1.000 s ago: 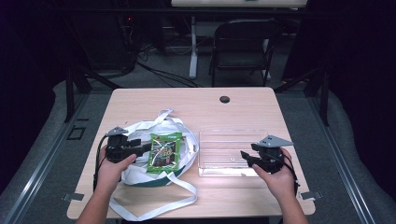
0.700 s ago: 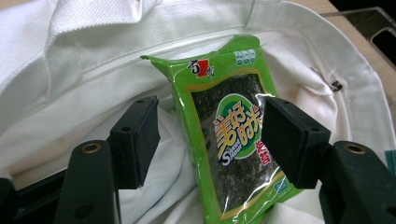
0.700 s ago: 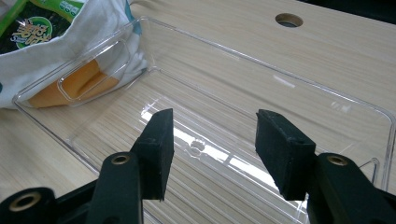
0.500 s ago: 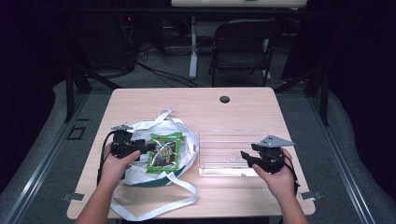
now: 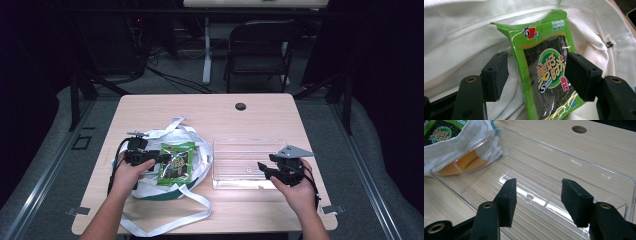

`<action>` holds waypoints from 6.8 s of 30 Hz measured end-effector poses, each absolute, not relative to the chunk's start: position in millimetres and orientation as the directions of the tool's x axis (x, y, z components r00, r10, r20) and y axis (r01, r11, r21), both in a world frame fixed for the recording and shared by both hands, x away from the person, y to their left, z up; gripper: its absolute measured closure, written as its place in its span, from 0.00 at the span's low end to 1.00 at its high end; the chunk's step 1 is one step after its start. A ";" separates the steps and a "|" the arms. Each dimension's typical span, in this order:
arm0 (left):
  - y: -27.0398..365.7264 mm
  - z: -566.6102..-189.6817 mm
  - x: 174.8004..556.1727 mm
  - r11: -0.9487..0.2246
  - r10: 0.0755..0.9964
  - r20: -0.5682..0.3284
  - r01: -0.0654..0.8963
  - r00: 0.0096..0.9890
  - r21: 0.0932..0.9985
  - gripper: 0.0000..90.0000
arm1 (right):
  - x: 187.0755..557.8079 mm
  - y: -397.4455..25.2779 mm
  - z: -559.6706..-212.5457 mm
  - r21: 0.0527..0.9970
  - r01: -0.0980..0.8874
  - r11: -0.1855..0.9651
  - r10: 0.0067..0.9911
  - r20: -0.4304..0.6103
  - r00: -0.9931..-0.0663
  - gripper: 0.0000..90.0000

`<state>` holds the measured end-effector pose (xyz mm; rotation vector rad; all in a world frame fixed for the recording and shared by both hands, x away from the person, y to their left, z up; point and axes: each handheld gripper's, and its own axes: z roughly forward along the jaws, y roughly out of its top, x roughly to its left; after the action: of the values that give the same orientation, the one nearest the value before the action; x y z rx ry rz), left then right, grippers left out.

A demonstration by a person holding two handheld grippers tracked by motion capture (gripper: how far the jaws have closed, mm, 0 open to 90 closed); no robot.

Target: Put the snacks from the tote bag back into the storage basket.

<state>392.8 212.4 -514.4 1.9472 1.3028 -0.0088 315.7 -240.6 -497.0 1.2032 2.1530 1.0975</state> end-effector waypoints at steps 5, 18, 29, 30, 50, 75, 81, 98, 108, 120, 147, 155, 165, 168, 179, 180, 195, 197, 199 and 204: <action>209.4 -519.4 397.6 -0.177 0.778 -0.421 0.807 0.465 0.564 0.39 | 315.8 -240.4 -497.6 0.806 0.504 0.310 0.849 0.004 -0.528 0.52; 207.7 -529.7 407.6 -0.171 0.761 -0.477 0.844 0.441 0.508 0.39 | 315.8 -239.9 -498.0 0.805 0.506 0.311 0.848 0.006 -0.530 0.52; 203.7 -538.0 412.7 -0.166 0.748 -0.510 0.864 0.425 0.476 0.39 | 316.0 -238.7 -499.2 0.806 0.507 0.306 0.849 0.009 -0.528 0.52; 203.5 -538.3 413.0 -0.169 0.748 -0.510 0.865 0.425 0.473 0.39 | 316.0 -238.7 -499.2 0.806 0.507 0.305 0.849 0.010 -0.528 0.52; 199.3 -544.6 414.1 -0.186 0.726 -0.539 0.877 0.427 0.443 0.42 | 316.1 -238.7 -499.8 0.807 0.506 0.305 0.849 0.010 -0.528 0.52; 202.7 -540.5 411.1 -0.167 0.721 -0.549 0.874 0.424 0.456 0.57 | 316.5 -240.3 -500.4 0.806 0.509 0.302 0.851 0.013 -0.524 0.52; 206.1 -537.7 409.6 -0.173 0.710 -0.551 0.867 0.439 0.468 0.61 | 316.6 -240.4 -500.6 0.805 0.510 0.301 0.852 0.013 -0.523 0.52; 214.4 -529.2 402.3 -0.188 0.671 -0.559 0.840 0.488 0.508 0.71 | 316.5 -240.3 -500.6 0.806 0.510 0.300 0.853 0.014 -0.522 0.52; 224.7 -528.9 399.1 -0.168 0.641 -0.589 0.838 0.493 0.519 0.77 | 316.6 -240.8 -500.6 0.807 0.510 0.298 0.852 0.016 -0.523 0.52; 231.6 -525.2 398.1 -0.159 0.611 -0.603 0.826 0.513 0.541 0.80 | 316.7 -240.5 -500.9 0.807 0.510 0.299 0.854 0.013 -0.521 0.52; 233.0 -507.8 395.0 -0.156 0.606 -0.555 0.770 0.569 0.619 0.81 | 316.3 -238.2 -501.6 0.804 0.495 0.330 0.837 -0.007 -0.547 0.56; 232.0 -504.3 393.1 -0.161 0.612 -0.522 0.740 0.594 0.653 0.81 | 316.6 -238.1 -501.4 0.804 0.482 0.348 0.833 -0.030 -0.552 0.55; 230.0 -499.6 390.0 -0.161 0.609 -0.489 0.700 0.625 0.695 0.81 | 317.1 -236.9 -499.6 0.799 0.488 0.352 0.832 -0.029 -0.553 0.54; 230.2 -497.2 389.3 -0.164 0.606 -0.478 0.688 0.636 0.707 0.81 | 318.1 -237.5 -501.1 0.793 0.513 0.328 0.833 0.014 -0.554 0.57; 231.8 -485.8 385.3 -0.162 0.601 -0.426 0.625 0.676 0.764 0.81 | 320.6 -232.7 -494.0 0.789 0.490 0.370 0.810 -0.016 -0.586 0.63; 231.9 -484.7 384.9 -0.161 0.601 -0.424 0.622 0.677 0.766 0.81 | 320.8 -232.0 -493.2 0.791 0.487 0.370 0.810 -0.017 -0.587 0.63; 224.9 -463.4 379.5 -0.179 0.597 -0.338 0.532 0.728 0.828 0.81 | 328.8 -228.6 -475.6 0.738 0.462 0.492 0.741 -0.075 -0.668 0.66; 223.5 -461.1 379.4 -0.173 0.598 -0.330 0.519 0.731 0.837 0.81 | 330.7 -228.9 -472.7 0.736 0.455 0.502 0.727 -0.074 -0.683 0.66; 222.5 -458.8 379.2 -0.173 0.598 -0.324 0.513 0.733 0.841 0.81 | 332.2 -229.2 -468.8 0.729 0.451 0.515 0.718 -0.080 -0.691 0.67; 219.2 -454.3 379.1 -0.182 0.592 -0.314 0.503 0.742 0.845 0.81 | 334.8 -226.8 -460.0 0.719 0.416 0.556 0.679 -0.106 -0.726 0.68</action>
<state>379.1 219.2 -454.3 1.8318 0.8509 0.1001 334.8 -226.8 -460.0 0.8930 2.4221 0.9773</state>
